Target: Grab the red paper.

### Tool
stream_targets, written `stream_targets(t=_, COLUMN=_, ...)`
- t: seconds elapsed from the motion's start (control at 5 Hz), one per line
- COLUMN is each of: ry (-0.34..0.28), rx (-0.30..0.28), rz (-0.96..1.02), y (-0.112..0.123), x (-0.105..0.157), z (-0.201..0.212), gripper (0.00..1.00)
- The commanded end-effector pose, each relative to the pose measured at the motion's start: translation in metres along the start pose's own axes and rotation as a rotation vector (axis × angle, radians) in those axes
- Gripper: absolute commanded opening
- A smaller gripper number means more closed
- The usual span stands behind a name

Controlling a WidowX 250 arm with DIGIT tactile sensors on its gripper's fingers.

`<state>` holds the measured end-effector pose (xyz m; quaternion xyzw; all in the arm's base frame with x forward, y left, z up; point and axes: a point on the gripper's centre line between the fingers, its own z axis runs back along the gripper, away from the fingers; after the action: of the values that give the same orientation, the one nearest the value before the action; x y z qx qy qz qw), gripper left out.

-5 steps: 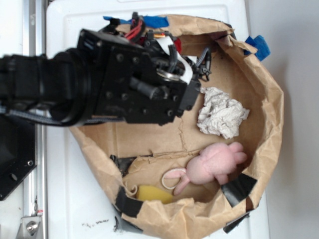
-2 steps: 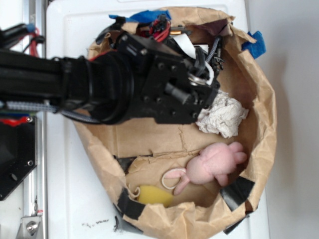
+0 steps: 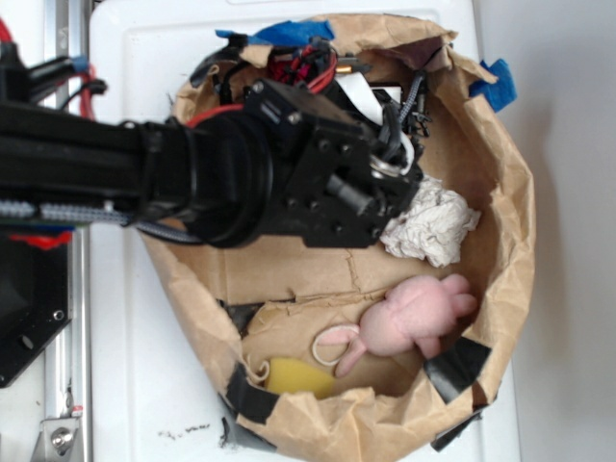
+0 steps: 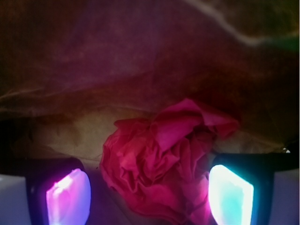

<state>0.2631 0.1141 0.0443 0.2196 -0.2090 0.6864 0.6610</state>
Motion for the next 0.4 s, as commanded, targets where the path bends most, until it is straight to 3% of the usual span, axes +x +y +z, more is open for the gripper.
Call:
stream_targets(t=0.0, ry=0.012, rx=-0.055, rz=0.023, y=0.0074, x=0.0052, z=0.0091, gripper=0.00)
stream_targets(t=0.2, ry=0.013, rx=-0.066, rz=0.015, y=0.0083, x=0.0044, z=0.0114, gripper=0.00)
